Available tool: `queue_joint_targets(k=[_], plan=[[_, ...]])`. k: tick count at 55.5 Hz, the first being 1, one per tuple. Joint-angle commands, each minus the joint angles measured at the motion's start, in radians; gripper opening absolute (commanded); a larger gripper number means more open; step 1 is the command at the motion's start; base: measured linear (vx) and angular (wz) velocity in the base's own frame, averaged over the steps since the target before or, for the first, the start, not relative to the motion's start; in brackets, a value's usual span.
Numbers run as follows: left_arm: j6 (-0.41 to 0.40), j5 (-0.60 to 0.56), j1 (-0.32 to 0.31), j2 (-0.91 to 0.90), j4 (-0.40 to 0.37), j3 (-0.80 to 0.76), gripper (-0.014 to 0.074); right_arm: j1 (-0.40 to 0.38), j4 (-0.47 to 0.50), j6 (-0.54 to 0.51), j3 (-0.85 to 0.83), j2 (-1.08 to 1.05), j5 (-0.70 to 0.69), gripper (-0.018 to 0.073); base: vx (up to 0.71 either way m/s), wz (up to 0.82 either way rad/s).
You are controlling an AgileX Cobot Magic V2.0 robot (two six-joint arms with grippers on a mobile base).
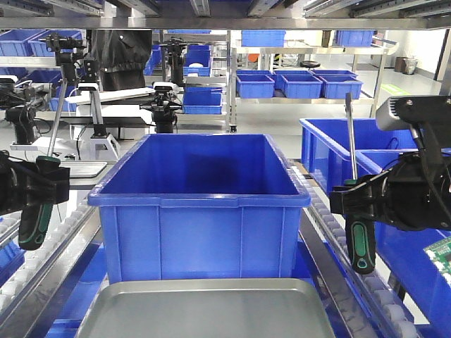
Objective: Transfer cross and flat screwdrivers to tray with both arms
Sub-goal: 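Lower both screwdrivers onto the metal tray and open both grippers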
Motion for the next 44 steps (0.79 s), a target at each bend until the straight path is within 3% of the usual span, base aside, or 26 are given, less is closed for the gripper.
queue_joint_targets(k=[1, 24, 28, 31, 37, 44], plan=[[0.000, -0.096, -0.004, -0.028, -0.018, -0.034, 0.0000, -0.002, -0.003, -0.008, -0.028, -0.031, -0.086, -0.0008, 0.00, 0.00], [0.000, -0.096, -0.004, -0.028, -0.021, -0.034, 0.0000, -0.002, 0.029, -0.008, -0.028, -0.031, -0.104, -0.0008, 0.00, 0.00], [-0.005, -0.111, -0.007, -0.021, -0.065, -0.034, 0.0000, -0.001, 0.080, -0.012, -0.028, -0.030, -0.105, -0.0008, 0.00, 0.00], [-0.005, -0.101, -0.018, -0.014, -0.140, -0.034, 0.0000, 0.000, 0.138, -0.031, -0.028, -0.022, -0.101, -0.0008, 0.00, 0.00], [-0.003, -0.040, -0.075, 0.027, -0.250, -0.034, 0.0000, 0.048, 0.209, -0.113, -0.028, 0.027, -0.092, -0.0008, 0.00, 0.00], [-0.003, 0.059, -0.146, 0.099, -0.271, -0.034, 0.0000, 0.152, 0.218, -0.134, -0.028, 0.113, -0.097, -0.0007, 0.00, 0.00]])
